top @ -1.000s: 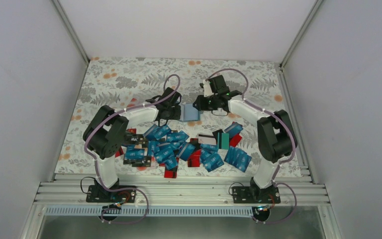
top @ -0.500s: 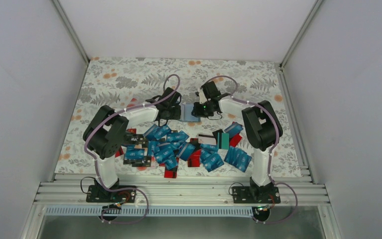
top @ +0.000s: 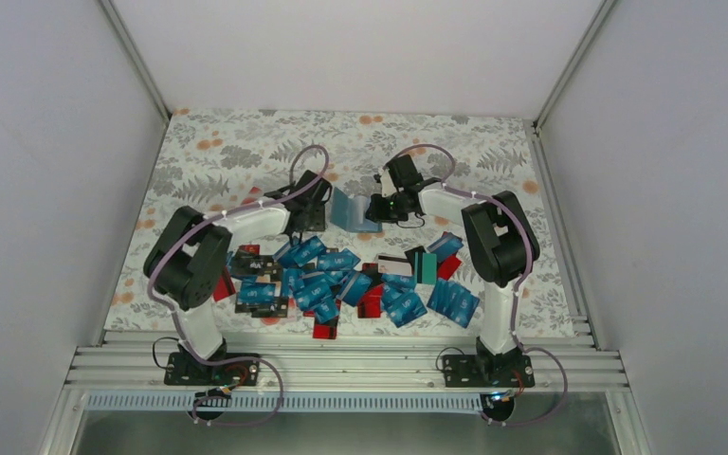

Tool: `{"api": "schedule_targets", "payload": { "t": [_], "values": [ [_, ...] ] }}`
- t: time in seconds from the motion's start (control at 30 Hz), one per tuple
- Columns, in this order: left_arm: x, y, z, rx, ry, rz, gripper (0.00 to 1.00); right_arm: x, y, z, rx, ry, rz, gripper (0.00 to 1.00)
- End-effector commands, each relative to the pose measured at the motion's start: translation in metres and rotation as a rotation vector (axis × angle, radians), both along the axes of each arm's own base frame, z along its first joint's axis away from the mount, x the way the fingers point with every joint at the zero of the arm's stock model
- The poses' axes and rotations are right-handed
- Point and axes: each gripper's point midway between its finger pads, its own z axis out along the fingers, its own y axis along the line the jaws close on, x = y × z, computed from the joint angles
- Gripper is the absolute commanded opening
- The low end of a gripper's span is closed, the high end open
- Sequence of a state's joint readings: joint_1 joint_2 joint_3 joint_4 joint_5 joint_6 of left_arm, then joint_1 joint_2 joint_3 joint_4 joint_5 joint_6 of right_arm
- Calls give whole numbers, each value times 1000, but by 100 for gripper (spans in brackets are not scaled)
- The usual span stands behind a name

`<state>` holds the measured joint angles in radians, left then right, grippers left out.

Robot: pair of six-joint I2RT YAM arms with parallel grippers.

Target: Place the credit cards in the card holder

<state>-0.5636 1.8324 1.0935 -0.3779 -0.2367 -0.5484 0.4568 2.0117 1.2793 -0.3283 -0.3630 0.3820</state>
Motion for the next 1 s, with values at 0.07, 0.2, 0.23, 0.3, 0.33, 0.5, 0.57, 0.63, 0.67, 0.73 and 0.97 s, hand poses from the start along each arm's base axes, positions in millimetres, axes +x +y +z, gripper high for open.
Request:
{"api": "schedule_targets", "payload": {
  "t": [0.07,0.2,0.23,0.3,0.33,0.5,0.57,0.63,0.67,0.73,0.97],
  "values": [
    [8,-9,83,-14,-159,2,66,-12,-11,-25,-41,58,-1,16],
    [7,-48,121,-124,-215,-110,67,-12,-9,-21,-30,51,4,16],
    [7,-62,126,-170,-220,-164,67,-12,-9,-21,-28,51,6,16],
    [3,-87,126,-265,-205,-250,66,-12,-8,-19,-23,49,8,16],
    [3,-95,124,-304,-199,-276,66,-12,-7,-18,-20,46,9,16],
    [5,-109,108,-341,-186,-320,64,-10,-5,-5,0,17,21,16],
    [10,-102,102,-303,-194,-300,63,-8,-4,3,6,-1,22,16],
    [13,-93,94,-269,-190,-276,62,-6,-2,9,16,-11,25,17],
    [14,-89,89,-255,-186,-266,61,-6,0,12,24,-12,30,17],
    [12,-79,77,-228,-177,-247,59,-4,1,15,28,-15,33,17],
    [2,-64,50,-222,-153,-238,56,-2,10,19,15,-13,49,17]
  ]
}}
